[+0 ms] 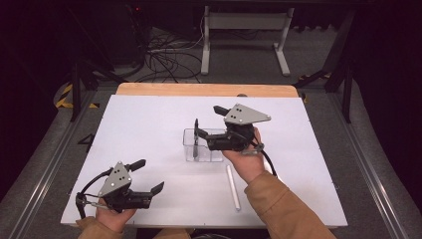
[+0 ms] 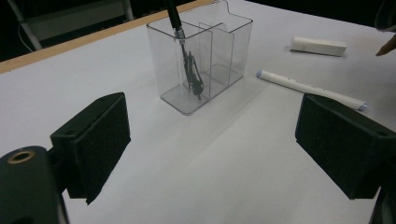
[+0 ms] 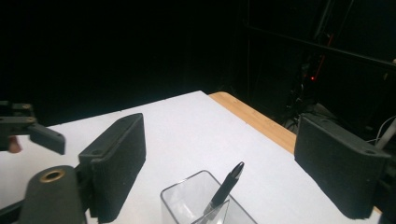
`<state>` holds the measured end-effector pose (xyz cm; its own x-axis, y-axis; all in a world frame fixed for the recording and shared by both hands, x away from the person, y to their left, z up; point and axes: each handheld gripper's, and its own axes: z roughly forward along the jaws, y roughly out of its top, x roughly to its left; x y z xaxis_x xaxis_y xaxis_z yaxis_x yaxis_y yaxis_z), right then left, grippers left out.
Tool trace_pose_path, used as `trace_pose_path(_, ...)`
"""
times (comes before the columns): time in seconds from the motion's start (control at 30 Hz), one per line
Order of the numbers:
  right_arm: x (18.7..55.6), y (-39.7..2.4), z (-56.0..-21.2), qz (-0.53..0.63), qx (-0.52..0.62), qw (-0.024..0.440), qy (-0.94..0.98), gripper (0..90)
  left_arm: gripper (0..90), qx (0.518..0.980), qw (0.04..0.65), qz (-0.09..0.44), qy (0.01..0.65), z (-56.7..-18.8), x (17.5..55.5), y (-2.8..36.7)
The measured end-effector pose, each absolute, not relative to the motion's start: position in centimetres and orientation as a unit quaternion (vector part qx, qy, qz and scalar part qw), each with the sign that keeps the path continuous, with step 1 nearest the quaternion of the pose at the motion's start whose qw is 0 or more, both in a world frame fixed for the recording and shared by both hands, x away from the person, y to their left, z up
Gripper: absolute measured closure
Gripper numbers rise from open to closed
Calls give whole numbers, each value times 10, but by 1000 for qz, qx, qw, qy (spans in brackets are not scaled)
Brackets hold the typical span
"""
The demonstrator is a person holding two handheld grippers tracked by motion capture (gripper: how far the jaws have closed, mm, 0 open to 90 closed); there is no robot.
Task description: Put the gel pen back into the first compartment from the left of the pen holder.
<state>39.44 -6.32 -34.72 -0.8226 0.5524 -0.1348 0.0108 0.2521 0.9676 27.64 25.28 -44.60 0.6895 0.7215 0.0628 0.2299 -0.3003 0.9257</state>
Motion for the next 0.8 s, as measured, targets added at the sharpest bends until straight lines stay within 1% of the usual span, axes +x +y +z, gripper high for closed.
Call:
trace_pose_path(0.13, 389, -72, -345, 584, 190, 225, 757, 126, 109, 768, 504, 244, 310, -446, 276, 253)
trace_pose_path(0.2, 385, -77, -345, 591, 191, 231, 749, 154, 108, 768, 505, 243, 311, -446, 276, 254)
trace_pose_path(0.3, 381, -84, -344, 595, 191, 239, 743, 156, 109, 769, 504, 241, 311, -446, 276, 255)
trace_pose_path(0.47, 378, -96, -341, 593, 198, 239, 743, 151, 110, 768, 505, 241, 313, -446, 276, 256)
trace_pose_path(0.53, 377, -103, -342, 593, 196, 230, 746, 179, 110, 767, 506, 243, 313, -446, 276, 257)
trace_pose_path(0.63, 377, -115, -344, 590, 201, 229, 748, 175, 110, 764, 508, 244, 314, -447, 275, 258)
trace_pose_path(0.8, 375, -128, -346, 580, 211, 230, 752, 138, 110, 764, 507, 245, 314, -446, 276, 257)
